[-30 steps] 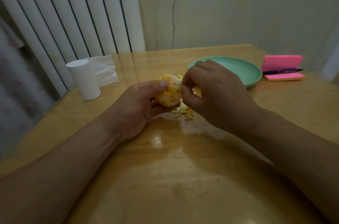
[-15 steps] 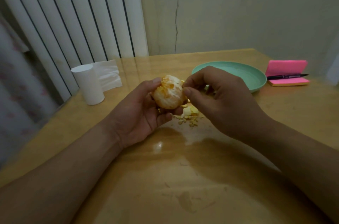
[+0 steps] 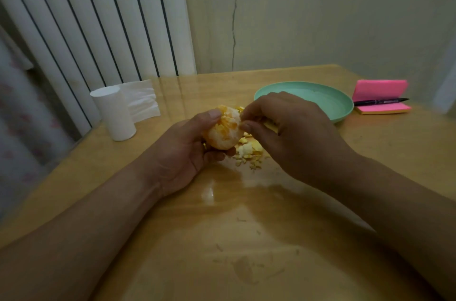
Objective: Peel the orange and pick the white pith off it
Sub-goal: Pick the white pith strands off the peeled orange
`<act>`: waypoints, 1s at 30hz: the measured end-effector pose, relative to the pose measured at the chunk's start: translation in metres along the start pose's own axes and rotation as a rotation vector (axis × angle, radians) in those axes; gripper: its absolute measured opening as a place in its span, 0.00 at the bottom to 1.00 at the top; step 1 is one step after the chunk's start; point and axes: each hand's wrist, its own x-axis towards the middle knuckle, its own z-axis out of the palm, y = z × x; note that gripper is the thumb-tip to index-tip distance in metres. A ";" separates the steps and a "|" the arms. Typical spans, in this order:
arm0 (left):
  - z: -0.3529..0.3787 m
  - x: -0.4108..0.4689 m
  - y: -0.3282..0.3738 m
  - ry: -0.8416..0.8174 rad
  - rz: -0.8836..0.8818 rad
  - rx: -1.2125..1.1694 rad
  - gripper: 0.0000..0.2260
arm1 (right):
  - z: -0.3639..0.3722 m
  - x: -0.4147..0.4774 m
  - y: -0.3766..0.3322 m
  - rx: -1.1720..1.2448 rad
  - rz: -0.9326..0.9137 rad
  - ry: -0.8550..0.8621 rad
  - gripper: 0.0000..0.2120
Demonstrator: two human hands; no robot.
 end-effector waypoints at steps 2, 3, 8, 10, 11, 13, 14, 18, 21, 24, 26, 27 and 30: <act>-0.001 0.001 -0.001 0.014 0.000 0.044 0.14 | -0.002 0.001 0.000 -0.041 -0.015 -0.029 0.07; -0.001 0.002 -0.002 0.018 0.002 0.056 0.15 | -0.004 0.002 0.000 -0.068 -0.026 -0.044 0.08; -0.001 0.002 -0.003 0.051 -0.003 0.119 0.21 | -0.008 0.008 -0.005 -0.227 -0.121 -0.104 0.10; -0.001 0.003 -0.002 0.048 -0.005 0.141 0.22 | -0.007 0.010 -0.007 -0.267 -0.155 -0.088 0.10; -0.001 0.003 -0.002 0.044 -0.008 0.144 0.22 | -0.007 0.010 -0.007 -0.273 -0.167 -0.079 0.10; -0.001 0.003 -0.003 0.025 -0.011 0.133 0.24 | -0.007 0.010 -0.007 -0.269 -0.184 -0.056 0.10; -0.001 0.003 -0.003 0.013 -0.009 0.130 0.24 | -0.007 0.010 -0.007 -0.266 -0.187 -0.043 0.09; -0.001 0.002 -0.003 -0.008 0.001 0.143 0.24 | -0.005 0.009 -0.006 -0.245 -0.202 0.005 0.05; -0.003 0.002 -0.004 -0.014 0.002 0.137 0.22 | -0.004 0.007 -0.004 -0.159 -0.160 0.009 0.04; -0.006 0.002 -0.004 -0.029 0.002 0.144 0.21 | -0.003 0.004 -0.001 -0.014 -0.074 0.001 0.02; -0.005 0.000 -0.003 -0.041 0.004 0.152 0.23 | -0.002 0.002 0.002 0.106 -0.009 -0.007 0.02; -0.006 0.000 -0.002 -0.049 0.005 0.151 0.24 | -0.002 0.001 0.003 0.164 0.024 -0.015 0.02; -0.007 -0.001 -0.002 -0.097 0.004 0.131 0.27 | -0.001 -0.001 0.003 0.280 0.095 -0.044 0.01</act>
